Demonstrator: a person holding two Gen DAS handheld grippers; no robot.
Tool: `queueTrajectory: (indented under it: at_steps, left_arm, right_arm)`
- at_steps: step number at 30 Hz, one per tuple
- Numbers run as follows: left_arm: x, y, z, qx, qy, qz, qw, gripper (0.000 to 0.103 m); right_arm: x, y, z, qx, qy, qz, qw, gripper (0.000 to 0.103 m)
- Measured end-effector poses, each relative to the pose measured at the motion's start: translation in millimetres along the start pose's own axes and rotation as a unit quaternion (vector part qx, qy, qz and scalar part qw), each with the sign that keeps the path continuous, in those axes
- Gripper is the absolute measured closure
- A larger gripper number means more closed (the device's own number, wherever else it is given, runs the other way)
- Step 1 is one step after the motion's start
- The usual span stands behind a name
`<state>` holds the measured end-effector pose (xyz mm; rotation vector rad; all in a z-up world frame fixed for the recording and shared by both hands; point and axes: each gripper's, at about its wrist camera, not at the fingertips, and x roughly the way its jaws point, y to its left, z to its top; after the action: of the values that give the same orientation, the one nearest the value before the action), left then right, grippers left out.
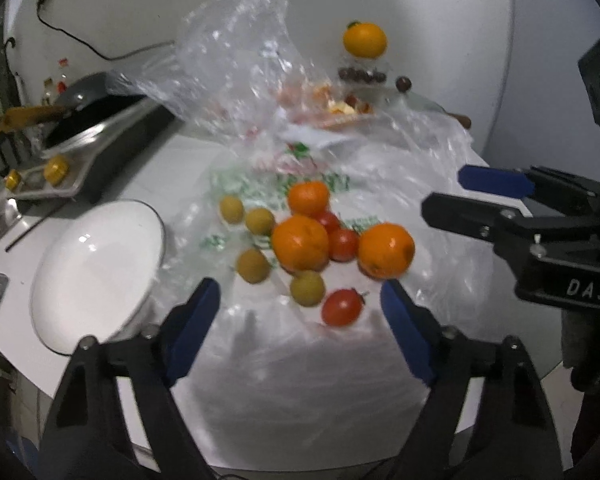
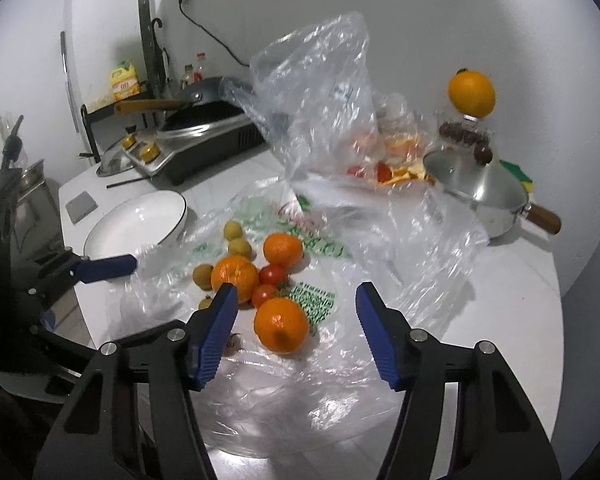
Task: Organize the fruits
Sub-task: 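Move both grippers down toward the fruit on the plastic bag, then grasp the red cherry tomato with the left gripper while the right gripper grasps a mandarin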
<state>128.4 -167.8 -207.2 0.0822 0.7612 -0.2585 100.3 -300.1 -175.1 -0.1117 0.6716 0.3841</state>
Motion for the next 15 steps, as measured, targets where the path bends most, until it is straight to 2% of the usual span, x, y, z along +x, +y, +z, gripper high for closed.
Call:
queueTrajectory:
  at_steps: [6, 8, 12, 15]
  left_arm:
    - [18.2, -4.3, -3.6, 0.001, 0.030, -0.030, 0.9991, 0.042]
    - [22.9, -6.4, -4.9, 0.001, 0.037, -0.038, 0.9986, 0.052]
    - [31.1, -9.2, -7.1, 0.003, 0.050, -0.045, 0.9978, 0.055]
    - [37.2, -9.5, -7.1, 0.001, 0.059, -0.048, 0.9971, 0.058]
  right_arm:
    - [9.9, -3.9, -6.8, 0.007, 0.009, 0.009, 1.000, 0.040]
    - [12.3, -5.6, -8.5, 0.009, 0.010, 0.009, 1.000, 0.044]
    - [18.4, -10.3, -11.2, 0.014, 0.016, 0.012, 1.000, 0.051]
    - [23.2, -10.9, -12.4, 0.013, 0.020, 0.019, 1.000, 0.052]
